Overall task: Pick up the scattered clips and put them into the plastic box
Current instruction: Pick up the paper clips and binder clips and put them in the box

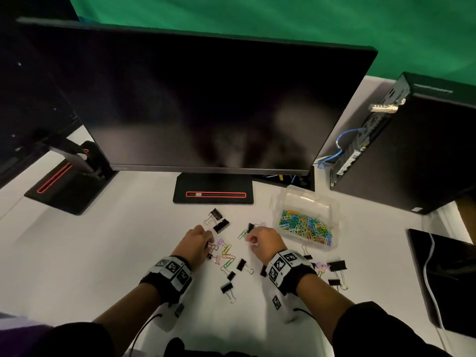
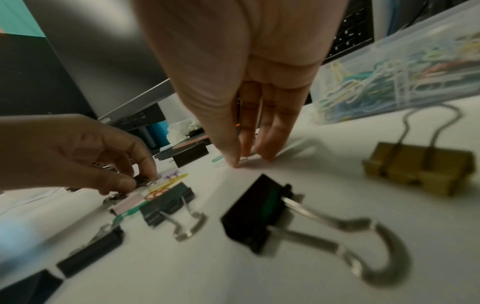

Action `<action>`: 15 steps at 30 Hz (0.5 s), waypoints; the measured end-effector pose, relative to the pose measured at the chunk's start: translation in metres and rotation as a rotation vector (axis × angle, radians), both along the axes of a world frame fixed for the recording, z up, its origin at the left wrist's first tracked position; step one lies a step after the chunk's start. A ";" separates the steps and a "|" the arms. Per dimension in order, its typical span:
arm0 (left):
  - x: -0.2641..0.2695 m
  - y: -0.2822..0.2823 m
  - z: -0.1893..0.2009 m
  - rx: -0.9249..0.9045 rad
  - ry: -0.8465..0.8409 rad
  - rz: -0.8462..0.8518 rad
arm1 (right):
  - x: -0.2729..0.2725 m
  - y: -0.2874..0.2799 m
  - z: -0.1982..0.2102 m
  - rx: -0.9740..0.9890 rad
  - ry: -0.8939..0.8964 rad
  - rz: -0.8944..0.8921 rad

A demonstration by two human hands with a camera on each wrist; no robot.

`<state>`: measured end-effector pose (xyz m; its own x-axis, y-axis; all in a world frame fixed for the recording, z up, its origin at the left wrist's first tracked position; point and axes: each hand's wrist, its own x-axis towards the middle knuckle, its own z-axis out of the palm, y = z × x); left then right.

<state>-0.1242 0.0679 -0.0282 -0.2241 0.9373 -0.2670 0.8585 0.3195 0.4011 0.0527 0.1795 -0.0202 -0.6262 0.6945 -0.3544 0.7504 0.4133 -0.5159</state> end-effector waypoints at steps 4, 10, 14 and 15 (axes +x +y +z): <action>-0.009 -0.002 0.004 -0.002 -0.005 0.043 | -0.005 0.007 0.006 0.029 0.047 0.118; -0.007 -0.004 0.009 0.021 0.122 0.093 | -0.010 0.016 0.005 0.062 -0.108 0.329; 0.009 -0.002 0.012 0.010 0.182 0.048 | -0.005 0.015 0.003 0.125 -0.171 0.367; 0.013 -0.001 0.012 0.003 0.189 0.022 | -0.003 0.013 0.002 0.141 -0.179 0.365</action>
<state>-0.1116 0.0665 -0.0165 -0.2907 0.9323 -0.2149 0.9114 0.3382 0.2343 0.0493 0.1929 -0.0183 -0.7770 0.4882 -0.3974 0.6144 0.7256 -0.3099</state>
